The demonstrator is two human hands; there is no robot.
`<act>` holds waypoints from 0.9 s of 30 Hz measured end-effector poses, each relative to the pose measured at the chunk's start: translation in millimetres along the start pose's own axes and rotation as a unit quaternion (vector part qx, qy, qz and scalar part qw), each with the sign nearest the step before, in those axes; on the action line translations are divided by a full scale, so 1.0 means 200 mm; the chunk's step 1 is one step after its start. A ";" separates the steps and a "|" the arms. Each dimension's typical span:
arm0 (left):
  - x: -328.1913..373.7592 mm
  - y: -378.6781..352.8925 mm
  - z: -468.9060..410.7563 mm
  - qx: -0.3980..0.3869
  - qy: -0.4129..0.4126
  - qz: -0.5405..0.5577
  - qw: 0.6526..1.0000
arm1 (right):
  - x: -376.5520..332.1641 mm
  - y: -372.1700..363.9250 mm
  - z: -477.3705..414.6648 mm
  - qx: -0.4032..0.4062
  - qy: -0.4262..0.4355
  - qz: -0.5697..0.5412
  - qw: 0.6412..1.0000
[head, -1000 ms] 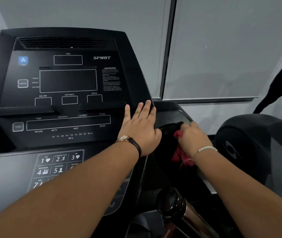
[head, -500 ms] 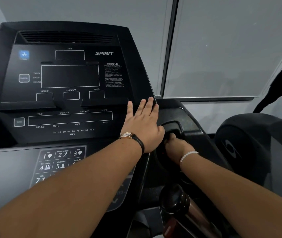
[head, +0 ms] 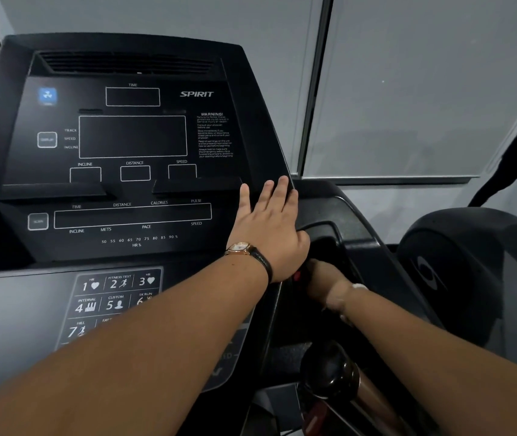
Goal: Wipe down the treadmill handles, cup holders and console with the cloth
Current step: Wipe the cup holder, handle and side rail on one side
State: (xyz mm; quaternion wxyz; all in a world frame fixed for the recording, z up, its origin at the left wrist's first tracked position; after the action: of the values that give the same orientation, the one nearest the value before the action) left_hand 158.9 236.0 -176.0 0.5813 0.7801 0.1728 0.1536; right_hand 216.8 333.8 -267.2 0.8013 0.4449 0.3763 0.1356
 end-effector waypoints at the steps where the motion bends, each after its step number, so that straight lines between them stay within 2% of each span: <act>1: 0.00 0.00 0.00 0.000 0.000 0.001 1.000 | 0.02 0.01 0.02 -0.001 0.041 -0.051 0.998; 3: 0.00 0.00 0.00 0.000 0.000 0.000 1.000 | 0.06 0.07 0.12 -0.005 0.111 -0.125 0.986; 4: 0.00 0.00 0.00 -0.001 0.000 0.000 1.000 | 0.09 0.09 0.18 -0.030 0.145 -0.092 0.985; 6: 0.00 0.00 0.00 -0.003 0.000 0.003 1.000 | 0.10 0.11 0.25 -0.019 0.200 0.120 0.972; 8: 0.00 0.01 0.00 -0.004 -0.003 0.005 1.000 | 0.12 0.11 0.27 0.032 0.215 0.351 0.911; 10: 0.00 0.00 0.00 -0.005 -0.001 0.005 1.000 | 0.08 0.14 0.26 0.039 0.175 0.443 0.878; 12: 0.00 0.00 0.00 -0.005 0.000 0.005 1.000 | 0.03 0.12 0.17 0.009 0.109 0.480 0.870; 14: 0.00 0.00 0.00 -0.007 -0.001 0.004 1.000 | 0.03 0.04 0.01 -0.025 0.061 0.481 0.874; 16: 0.00 0.00 0.00 -0.010 -0.003 0.004 1.000 | 0.06 -0.05 -0.14 -0.049 0.022 0.417 0.907; 18: 0.00 0.00 0.00 -0.010 -0.002 0.004 1.000 | 0.04 -0.06 -0.17 -0.038 0.022 0.367 0.929; 23: 0.00 0.00 0.00 -0.007 0.000 0.005 1.000 | -0.01 -0.03 -0.08 -0.067 -0.046 0.142 0.986; 25: 0.00 0.00 0.00 -0.008 -0.002 0.006 1.000 | 0.00 -0.03 -0.05 -0.072 -0.009 0.077 0.994; 27: 0.00 0.00 0.00 -0.008 -0.002 0.002 1.000 | 0.05 -0.03 -0.01 -0.058 0.071 0.038 0.995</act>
State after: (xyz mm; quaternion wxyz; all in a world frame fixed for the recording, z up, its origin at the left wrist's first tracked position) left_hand 159.0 235.4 -175.2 0.5871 0.7764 0.1689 0.1548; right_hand 220.9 337.5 -278.2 0.7912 0.4010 0.4067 0.2185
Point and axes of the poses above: each hand's wrist, its own z-axis away from the middle knuckle, its own y-axis out of the back of the hand, x = y × z, the point moved 4 cm from there along -z, towards the middle knuckle, and after that the axes turned 9 degrees about -y, right-handed, at the moved point
